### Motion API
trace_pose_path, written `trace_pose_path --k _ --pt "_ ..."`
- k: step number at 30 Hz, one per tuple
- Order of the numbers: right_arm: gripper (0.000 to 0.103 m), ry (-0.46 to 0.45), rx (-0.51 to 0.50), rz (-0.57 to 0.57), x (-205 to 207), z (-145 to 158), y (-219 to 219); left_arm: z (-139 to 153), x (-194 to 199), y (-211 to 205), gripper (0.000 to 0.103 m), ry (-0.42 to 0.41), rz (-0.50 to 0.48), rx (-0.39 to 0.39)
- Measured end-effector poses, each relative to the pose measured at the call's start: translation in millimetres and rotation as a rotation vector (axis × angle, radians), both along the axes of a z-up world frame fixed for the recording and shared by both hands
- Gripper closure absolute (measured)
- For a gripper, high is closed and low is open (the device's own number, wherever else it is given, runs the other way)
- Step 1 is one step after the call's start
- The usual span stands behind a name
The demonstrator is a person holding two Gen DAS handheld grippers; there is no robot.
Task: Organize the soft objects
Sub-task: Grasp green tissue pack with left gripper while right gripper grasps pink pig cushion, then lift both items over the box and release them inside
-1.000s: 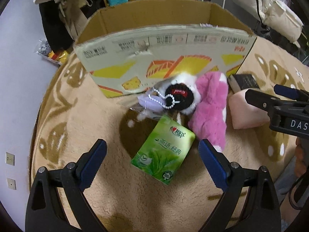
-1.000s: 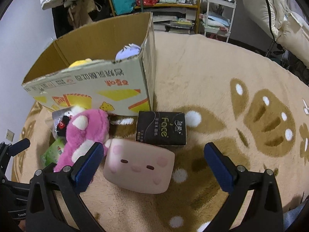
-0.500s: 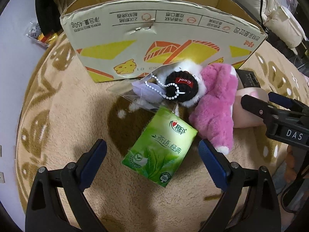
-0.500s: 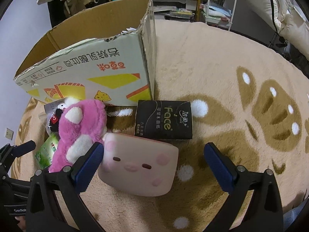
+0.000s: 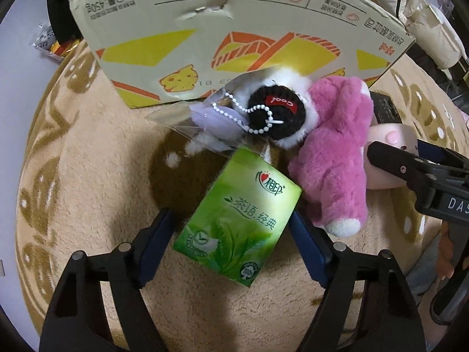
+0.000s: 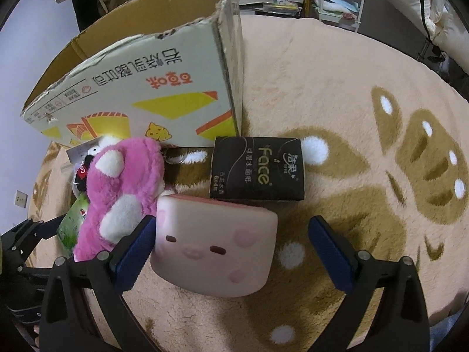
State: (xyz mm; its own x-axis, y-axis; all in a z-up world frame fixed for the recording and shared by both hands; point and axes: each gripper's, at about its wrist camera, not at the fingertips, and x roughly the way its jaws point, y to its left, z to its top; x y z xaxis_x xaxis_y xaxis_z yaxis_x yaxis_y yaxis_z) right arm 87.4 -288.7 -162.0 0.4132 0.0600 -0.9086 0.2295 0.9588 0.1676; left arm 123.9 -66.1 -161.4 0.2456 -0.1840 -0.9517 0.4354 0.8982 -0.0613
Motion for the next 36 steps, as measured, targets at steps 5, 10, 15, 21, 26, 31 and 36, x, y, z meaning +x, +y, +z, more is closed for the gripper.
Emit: trace_pose_path --k 5,10,15,21,26,31,36 --pt "0.006 0.025 0.034 0.023 0 -8 9 -2 1 -3 0.03 -0.01 -0.006 0.011" --pt "0.018 0.024 0.047 0.029 -2 -11 17 2 -2 0 0.031 -0.009 0.025 0.012" --pt "0.036 -0.002 0.081 0.027 -10 -6 16 9 -8 7 0.031 -0.032 0.072 0.006" --pt "0.04 -0.044 0.055 0.035 -19 9 22 26 -16 21 0.032 -0.072 0.12 -0.021" --pt "0.04 -0.091 0.042 0.027 -29 24 24 42 -20 31 0.033 -0.1 0.152 -0.049" --pt "0.04 -0.185 0.042 0.024 -38 46 18 52 -24 36 0.034 -0.1 0.16 -0.094" --pt "0.041 -0.292 0.012 0.051 -45 67 25 61 -24 42 0.034 -0.165 0.178 -0.106"
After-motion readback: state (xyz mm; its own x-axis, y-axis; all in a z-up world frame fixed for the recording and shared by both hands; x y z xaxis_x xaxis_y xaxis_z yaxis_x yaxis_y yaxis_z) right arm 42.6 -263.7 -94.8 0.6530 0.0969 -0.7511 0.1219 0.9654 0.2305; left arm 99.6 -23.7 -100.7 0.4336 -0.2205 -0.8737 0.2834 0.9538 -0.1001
